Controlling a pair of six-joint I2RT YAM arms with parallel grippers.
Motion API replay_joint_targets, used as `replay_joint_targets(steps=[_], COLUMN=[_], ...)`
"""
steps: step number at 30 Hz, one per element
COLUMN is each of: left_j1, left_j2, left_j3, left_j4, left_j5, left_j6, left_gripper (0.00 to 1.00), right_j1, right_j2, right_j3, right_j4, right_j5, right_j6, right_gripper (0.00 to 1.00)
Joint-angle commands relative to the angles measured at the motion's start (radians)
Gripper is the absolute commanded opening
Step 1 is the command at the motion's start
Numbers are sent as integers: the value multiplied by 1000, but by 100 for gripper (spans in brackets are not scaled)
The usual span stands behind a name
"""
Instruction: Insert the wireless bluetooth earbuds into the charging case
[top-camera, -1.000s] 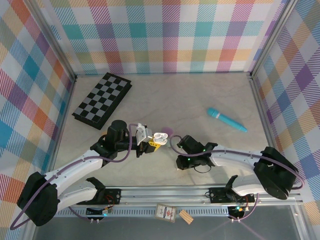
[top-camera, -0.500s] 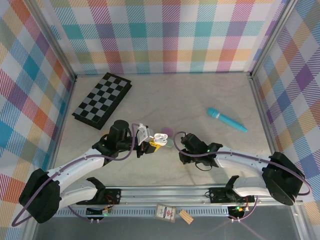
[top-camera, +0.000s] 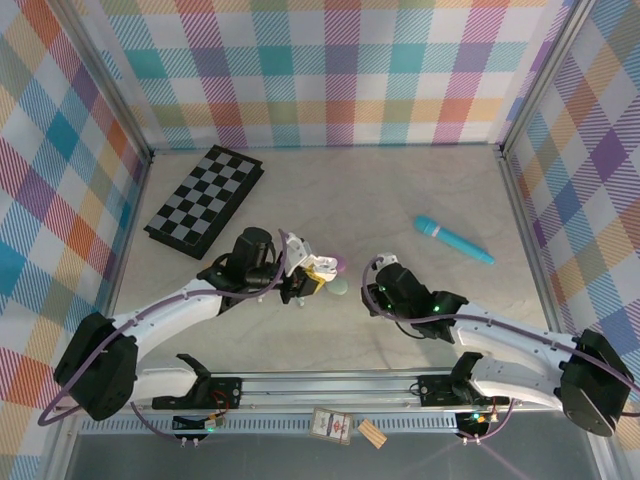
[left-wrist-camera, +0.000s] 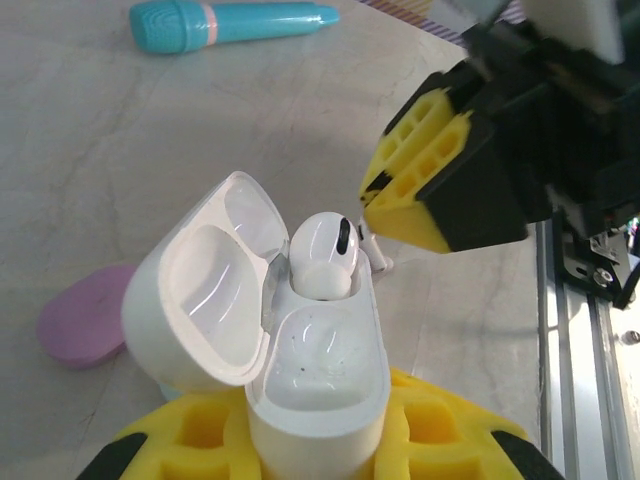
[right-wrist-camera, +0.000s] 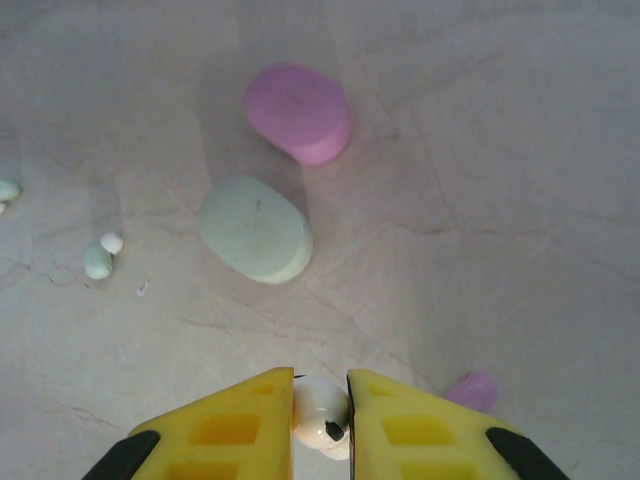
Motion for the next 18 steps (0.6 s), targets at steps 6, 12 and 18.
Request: replay_joint_targets(steps=[6, 12, 18], left_j1=[-36, -52, -55], left_j2=[67, 92, 99], left_j3=[55, 67, 71], left_j4=[2, 17, 23], left_j5=[-39, -14, -1], left_j6=[-76, -92, -101], left_gripper=[1, 1, 1], right_j1=[-6, -6, -6], right_j2=[-56, -44, 8], right_j3=[76, 121, 169], right_j4=[57, 115, 176], right_j5=[35, 6, -30], right_j6=[-123, -180, -238], right_gripper=[20, 20, 20])
